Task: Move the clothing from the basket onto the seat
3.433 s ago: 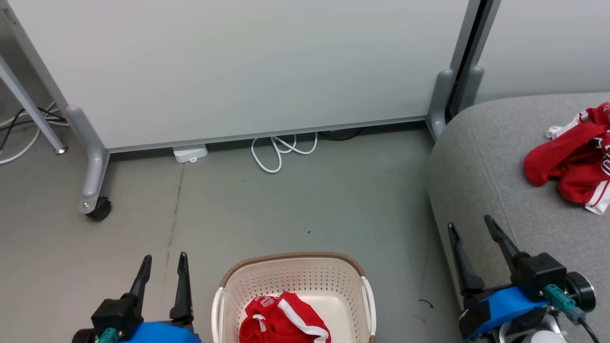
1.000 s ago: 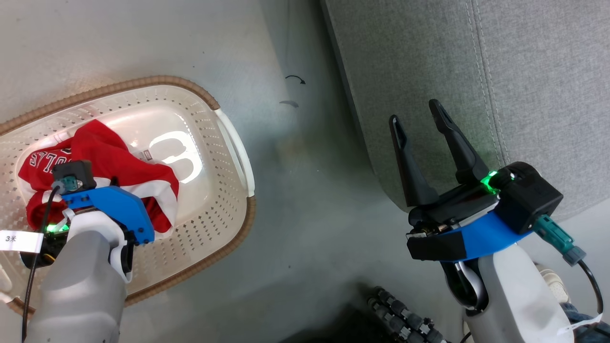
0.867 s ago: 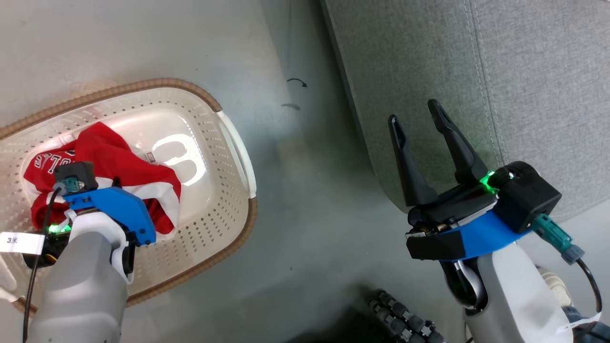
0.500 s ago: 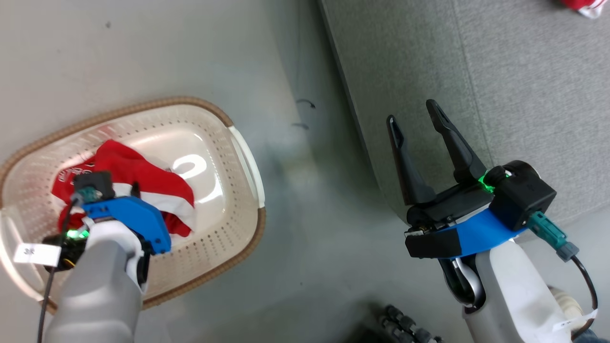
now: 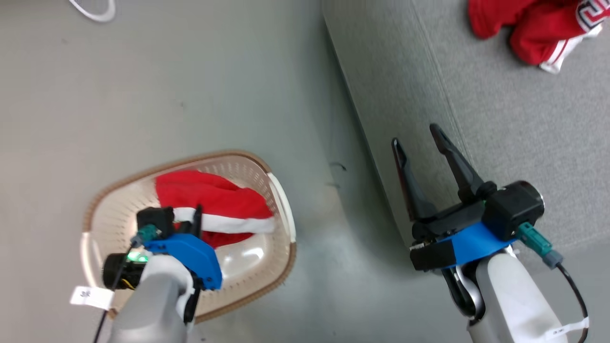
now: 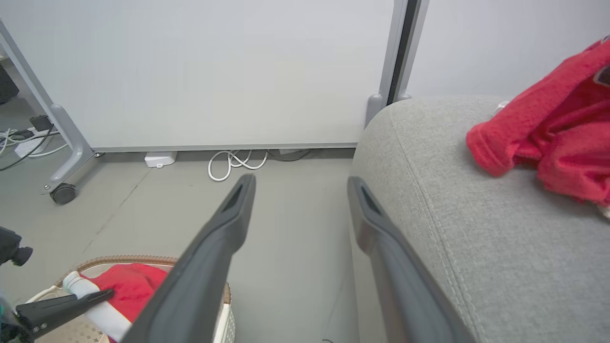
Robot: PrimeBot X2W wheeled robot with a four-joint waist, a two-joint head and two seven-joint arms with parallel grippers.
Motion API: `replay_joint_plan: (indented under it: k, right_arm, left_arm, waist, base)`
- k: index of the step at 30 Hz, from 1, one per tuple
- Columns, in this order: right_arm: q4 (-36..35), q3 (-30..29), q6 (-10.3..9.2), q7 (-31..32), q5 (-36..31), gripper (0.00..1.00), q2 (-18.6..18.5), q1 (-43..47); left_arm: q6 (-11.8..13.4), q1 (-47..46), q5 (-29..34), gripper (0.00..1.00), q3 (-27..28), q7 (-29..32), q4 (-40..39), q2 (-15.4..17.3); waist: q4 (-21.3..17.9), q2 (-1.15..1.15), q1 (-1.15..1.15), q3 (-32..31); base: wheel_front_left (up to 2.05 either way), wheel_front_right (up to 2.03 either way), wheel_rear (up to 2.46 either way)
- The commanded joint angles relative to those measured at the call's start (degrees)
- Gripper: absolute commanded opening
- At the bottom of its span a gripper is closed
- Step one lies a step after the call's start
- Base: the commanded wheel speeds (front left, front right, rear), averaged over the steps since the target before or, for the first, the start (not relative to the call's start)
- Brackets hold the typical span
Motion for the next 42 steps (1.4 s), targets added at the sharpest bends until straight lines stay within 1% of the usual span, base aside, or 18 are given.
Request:
replay_joint_plan:
  k: [1,7,13,17,22,28,35,42]
  right_arm:
    - [0.52,-0.38,0.03,-0.17,-0.60,1.00,-0.09,1.20]
    - [1.83,-1.36,0.02,0.93,-2.06,1.00,-0.09,3.36]
    - [2.38,-1.57,0.03,2.41,-2.99,1.00,-0.09,6.10]
    - [2.61,-1.50,0.03,3.52,-2.89,1.00,-0.09,8.15]
    - [2.53,-1.19,0.03,4.37,-2.89,1.00,-0.09,10.17]
    - [2.36,-0.86,0.02,5.29,-2.91,1.00,-0.09,11.66]
    - [2.03,-0.49,0.03,6.29,-3.27,1.00,-0.08,13.31]
    - [1.17,0.46,0.03,7.41,-3.60,1.00,-0.08,13.18]
  left_arm:
    - [-0.38,1.39,0.09,0.00,-0.74,-0.33,-1.33,-0.39]
    - [-0.82,4.64,-1.38,0.00,-3.90,-0.56,-8.57,-1.40]
    - [-0.85,7.00,-3.26,0.00,-8.92,-0.55,-17.65,-1.67]
    - [-0.85,6.73,-3.88,0.00,-12.56,-0.03,-21.65,-1.64]
    - [-0.74,4.68,-4.91,0.00,-16.27,2.27,-26.33,-1.27]
    - [-0.74,2.26,-5.35,0.00,-19.14,4.55,-29.08,-0.41]
    - [-0.74,-1.57,-6.69,0.00,-22.69,7.10,-30.28,-0.78]
    - [-0.74,-5.52,-9.36,0.00,-24.51,9.35,-30.31,-1.50]
  waist:
    - [3.34,0.00,0.01,-5.45]
    - [6.54,0.00,0.01,-11.92]
    - [8.88,0.00,0.01,-18.22]
    - [10.04,0.00,0.01,-21.85]
    - [11.07,0.00,0.01,-25.13]
    - [11.54,0.00,0.01,-27.71]
    - [12.13,0.00,0.01,-30.28]
    - [12.52,0.00,0.01,-30.79]
  base:
    - [0.00,0.00,0.00]
    - [0.00,0.00,0.00]
    - [0.00,0.00,0.00]
    - [0.00,0.00,0.00]
    - [0.00,0.00,0.00]
    - [0.00,0.00,0.00]
    - [0.00,0.00,0.00]
    - [0.00,0.00,0.00]
